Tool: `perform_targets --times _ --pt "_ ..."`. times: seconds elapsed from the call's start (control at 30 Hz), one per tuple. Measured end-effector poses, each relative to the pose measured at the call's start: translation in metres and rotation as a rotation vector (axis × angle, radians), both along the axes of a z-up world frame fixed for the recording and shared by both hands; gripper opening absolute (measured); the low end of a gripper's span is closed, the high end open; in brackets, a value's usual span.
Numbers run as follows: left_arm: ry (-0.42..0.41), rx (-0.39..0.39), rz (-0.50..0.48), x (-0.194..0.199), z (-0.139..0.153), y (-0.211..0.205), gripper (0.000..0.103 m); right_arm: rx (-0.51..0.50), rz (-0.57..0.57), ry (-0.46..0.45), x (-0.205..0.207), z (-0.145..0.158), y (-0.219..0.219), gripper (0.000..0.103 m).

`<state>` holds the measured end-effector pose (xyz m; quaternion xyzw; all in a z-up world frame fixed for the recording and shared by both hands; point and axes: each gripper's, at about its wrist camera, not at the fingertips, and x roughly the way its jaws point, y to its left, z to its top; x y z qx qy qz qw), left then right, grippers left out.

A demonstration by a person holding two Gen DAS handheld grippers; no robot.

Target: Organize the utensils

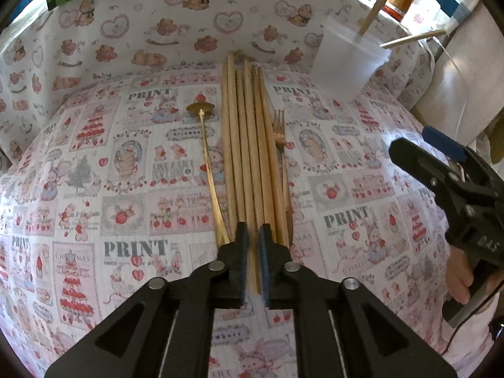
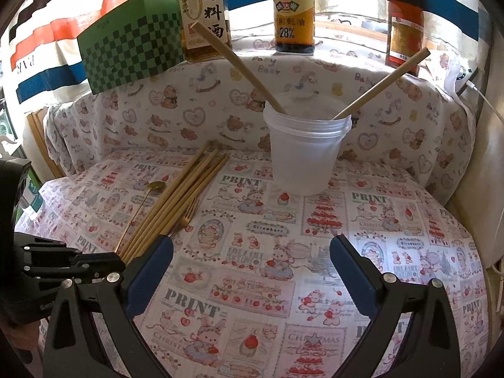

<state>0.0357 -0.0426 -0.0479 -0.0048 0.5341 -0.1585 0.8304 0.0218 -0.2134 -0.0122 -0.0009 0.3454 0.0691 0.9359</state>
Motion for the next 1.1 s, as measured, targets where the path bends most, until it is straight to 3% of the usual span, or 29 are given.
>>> perform_targets --times 0.33,0.57,0.73,0.9,1.1 --pt "-0.009 0.051 -0.003 -0.006 -0.002 -0.007 0.016 0.001 -0.011 -0.009 -0.001 0.004 -0.003 0.101" --pt "-0.031 0.036 0.016 0.0 -0.004 -0.004 0.012 -0.002 -0.024 -0.004 0.001 0.002 -0.004 0.101" --pt "-0.073 0.159 -0.047 -0.007 -0.003 -0.019 0.013 0.003 -0.03 -0.008 0.0 0.003 -0.005 0.101" --pt "-0.003 0.094 -0.007 -0.008 0.0 -0.008 0.013 0.006 -0.031 -0.008 -0.001 0.004 -0.006 0.101" --pt "-0.024 0.136 -0.021 -0.017 0.0 -0.016 0.005 0.009 -0.035 -0.011 -0.002 0.007 -0.008 0.101"
